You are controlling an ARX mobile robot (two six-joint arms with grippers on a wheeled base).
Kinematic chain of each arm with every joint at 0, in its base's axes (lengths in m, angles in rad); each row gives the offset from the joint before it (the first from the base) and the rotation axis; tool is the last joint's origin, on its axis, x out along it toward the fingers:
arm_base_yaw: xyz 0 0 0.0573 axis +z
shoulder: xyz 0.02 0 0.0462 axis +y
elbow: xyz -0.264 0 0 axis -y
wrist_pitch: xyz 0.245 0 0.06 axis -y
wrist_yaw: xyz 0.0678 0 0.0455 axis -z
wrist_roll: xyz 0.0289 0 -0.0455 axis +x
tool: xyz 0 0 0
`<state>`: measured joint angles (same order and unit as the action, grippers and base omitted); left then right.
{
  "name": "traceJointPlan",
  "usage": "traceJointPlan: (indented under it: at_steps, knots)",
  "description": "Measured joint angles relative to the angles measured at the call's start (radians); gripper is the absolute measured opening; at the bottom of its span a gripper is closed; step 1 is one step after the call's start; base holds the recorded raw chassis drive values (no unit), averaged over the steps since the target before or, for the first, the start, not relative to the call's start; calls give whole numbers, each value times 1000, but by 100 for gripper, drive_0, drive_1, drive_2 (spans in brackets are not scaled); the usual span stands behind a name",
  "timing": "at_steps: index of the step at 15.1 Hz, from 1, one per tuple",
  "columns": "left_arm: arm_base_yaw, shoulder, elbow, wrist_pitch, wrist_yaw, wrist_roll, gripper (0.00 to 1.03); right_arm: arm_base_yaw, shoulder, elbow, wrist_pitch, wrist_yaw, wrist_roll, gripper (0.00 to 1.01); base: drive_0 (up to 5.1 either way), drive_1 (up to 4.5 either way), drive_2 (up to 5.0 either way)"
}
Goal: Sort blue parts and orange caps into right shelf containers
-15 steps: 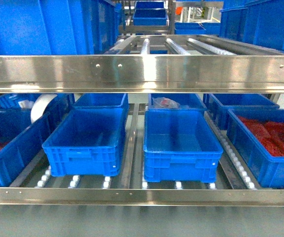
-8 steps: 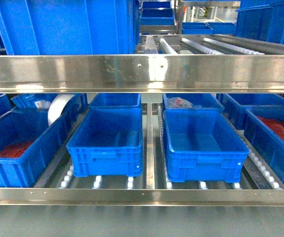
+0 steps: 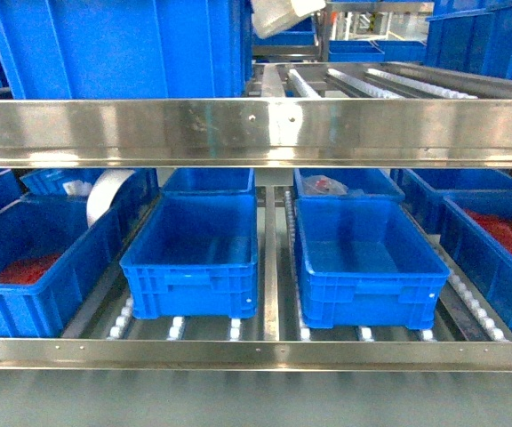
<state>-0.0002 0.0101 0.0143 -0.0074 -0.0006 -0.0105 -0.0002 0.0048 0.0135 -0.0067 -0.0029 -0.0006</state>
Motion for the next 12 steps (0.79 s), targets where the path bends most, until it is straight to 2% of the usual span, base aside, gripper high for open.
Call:
traceJointPlan:
  at_steps: [12]
  knots:
    - [0,0,0,0,0,0,43,0,0,0,1,2,0,41,0,0,0]
